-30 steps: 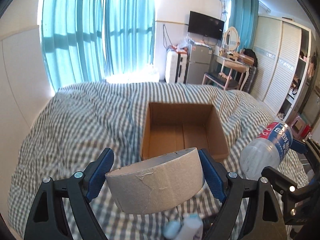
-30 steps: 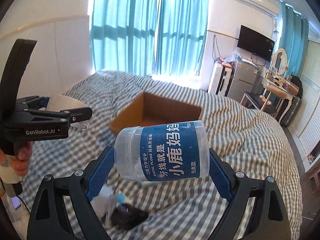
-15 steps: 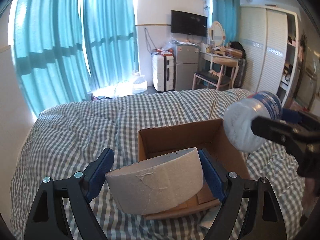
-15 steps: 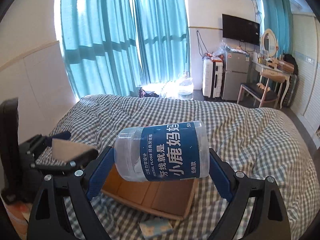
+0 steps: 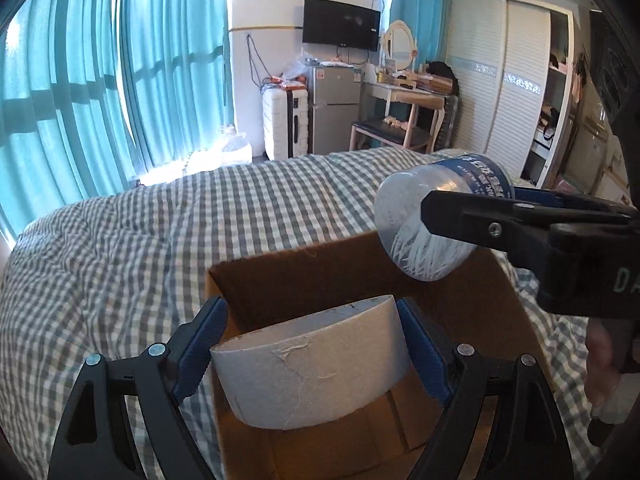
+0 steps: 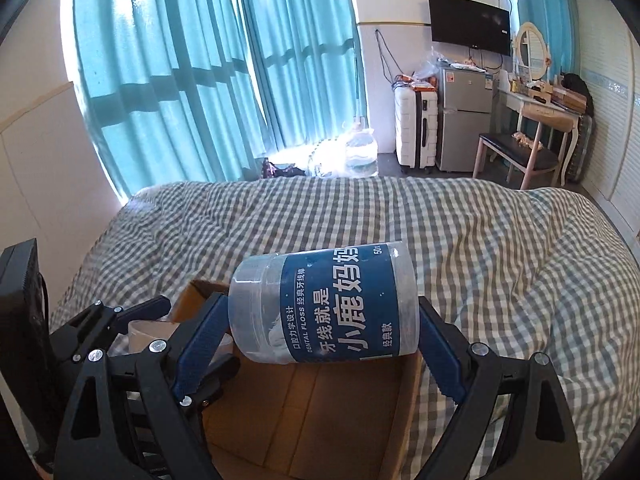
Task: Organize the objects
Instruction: 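Carry the tape roll and floss bottle into the cardboard box and release both, then grasp the white cylindrical bottle with the left tool while the right tool grasps the black glasses case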
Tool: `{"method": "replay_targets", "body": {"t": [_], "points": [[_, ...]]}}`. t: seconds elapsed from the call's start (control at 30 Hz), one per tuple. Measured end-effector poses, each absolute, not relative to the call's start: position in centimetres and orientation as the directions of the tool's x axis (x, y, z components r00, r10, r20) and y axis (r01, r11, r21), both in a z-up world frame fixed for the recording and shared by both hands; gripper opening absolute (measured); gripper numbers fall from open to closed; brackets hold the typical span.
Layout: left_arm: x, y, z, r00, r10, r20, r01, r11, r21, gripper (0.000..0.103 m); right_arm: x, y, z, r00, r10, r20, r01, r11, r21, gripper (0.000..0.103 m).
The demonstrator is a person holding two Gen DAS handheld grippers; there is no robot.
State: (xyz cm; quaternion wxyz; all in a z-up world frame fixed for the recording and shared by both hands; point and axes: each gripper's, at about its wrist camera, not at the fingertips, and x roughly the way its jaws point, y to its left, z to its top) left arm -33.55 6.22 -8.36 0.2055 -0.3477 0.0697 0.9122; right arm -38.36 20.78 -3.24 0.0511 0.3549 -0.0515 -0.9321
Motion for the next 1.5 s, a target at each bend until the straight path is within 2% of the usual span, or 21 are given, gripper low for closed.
{"method": "replay_targets", "body": {"t": [0.23, 0.57, 0.63, 0.7, 0.93, 1.3, 1.5], "points": [[-33.0, 5.7, -10.1, -0.638, 0.326, -0.697, -0.402, -0.914, -0.059, 0.087, -37.9, 20.2, -4.9, -0.730, -0.144, -0.668, 0.069, -0.988, 0.138, 0.090], [-32.0, 4.5, -10.3, -0.651, 0.338, -0.680, -0.375, -0.922, -0.099, 0.089, -36.6, 20.2, -6.5, -0.704, -0.197, -0.682, 0.068, -0.975, 0.211, 0.090], [-31.8, 4.5, -10.2, -0.646, 0.348, -0.680, -0.379, -0.919, -0.111, 0.095, -36.1, 20.8, -5.7, -0.729, -0.200, -0.655, 0.061, -0.972, 0.228, 0.091], [-31.5, 4.4, -10.3, -0.641, 0.355, -0.680, -0.380, -0.917, -0.120, 0.100, -35.5, 21.3, -4.9, -0.751, -0.199, -0.630, 0.056, -0.969, 0.239, 0.098], [-29.2, 5.4, -8.8, -0.620, 0.300, -0.725, -0.370, -0.927, -0.066, 0.101, -31.8, 23.0, -2.5, -0.771, -0.180, -0.611, 0.032, -0.969, 0.246, 0.099], [-20.6, 2.9, -2.0, -0.656, 0.252, -0.712, -0.310, -0.949, -0.051, 0.101, -20.7, 24.7, 2.4, -0.791, -0.154, -0.591, 0.068, -0.984, 0.166, 0.099], [-15.3, 1.8, -1.3, -0.660, 0.155, -0.735, -0.274, -0.961, 0.043, 0.101, -15.0, 23.3, 4.0, -0.788, -0.188, -0.587, 0.145, -0.982, 0.120, 0.099]]}}
